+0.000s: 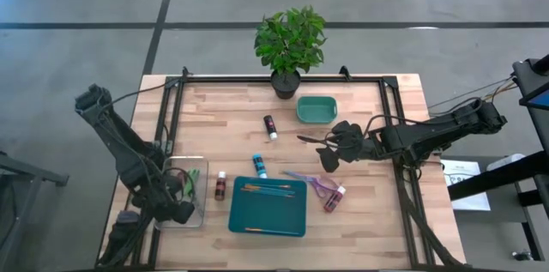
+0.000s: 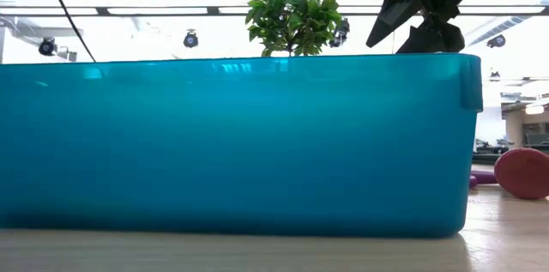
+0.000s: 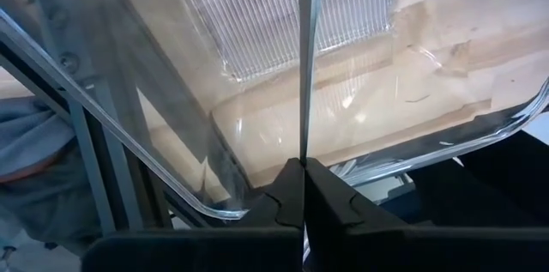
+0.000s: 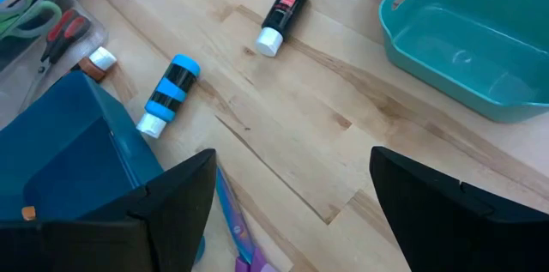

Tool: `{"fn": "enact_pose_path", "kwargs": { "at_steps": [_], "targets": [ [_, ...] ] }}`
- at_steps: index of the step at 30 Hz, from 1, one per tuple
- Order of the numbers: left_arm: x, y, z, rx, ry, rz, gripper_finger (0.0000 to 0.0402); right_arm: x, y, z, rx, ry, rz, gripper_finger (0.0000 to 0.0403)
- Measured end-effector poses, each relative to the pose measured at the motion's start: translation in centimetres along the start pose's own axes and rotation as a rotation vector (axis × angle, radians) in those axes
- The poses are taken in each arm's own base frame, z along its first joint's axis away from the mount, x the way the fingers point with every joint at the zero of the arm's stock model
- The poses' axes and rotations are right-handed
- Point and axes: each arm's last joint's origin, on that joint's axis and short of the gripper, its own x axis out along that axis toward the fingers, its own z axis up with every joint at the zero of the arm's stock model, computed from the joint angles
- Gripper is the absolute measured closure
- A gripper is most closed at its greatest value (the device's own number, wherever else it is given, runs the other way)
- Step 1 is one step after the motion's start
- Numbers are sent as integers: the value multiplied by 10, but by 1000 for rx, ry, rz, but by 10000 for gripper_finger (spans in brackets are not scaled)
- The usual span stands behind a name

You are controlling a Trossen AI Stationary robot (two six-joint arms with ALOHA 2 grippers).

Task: Pick & Place Paint Supplies
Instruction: Put the green scissors into the transparent bin, then put the purple scissors into the transparent bin

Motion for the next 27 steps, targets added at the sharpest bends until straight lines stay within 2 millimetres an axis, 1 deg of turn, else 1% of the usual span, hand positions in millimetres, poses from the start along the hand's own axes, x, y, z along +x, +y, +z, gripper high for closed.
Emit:
{"fn": "enact_pose_path", "kwargs": {
  "at_steps": [4,11,15,21,27],
  "targets": [
    [0,0,0,42,-9,-8,385,0,0,0,0,0,0,100],
    [-2,0,0,52,-11,-16,330,0,0,0,5,0,0,100],
    [-2,0,0,63,-12,-16,308,0,0,0,7,1,0,100],
    [-7,1,0,137,-14,-56,304,0,0,0,7,1,0,100],
    [-28,5,-3,217,-5,-158,304,-1,1,1,4,5,7,100]
  ]
}}
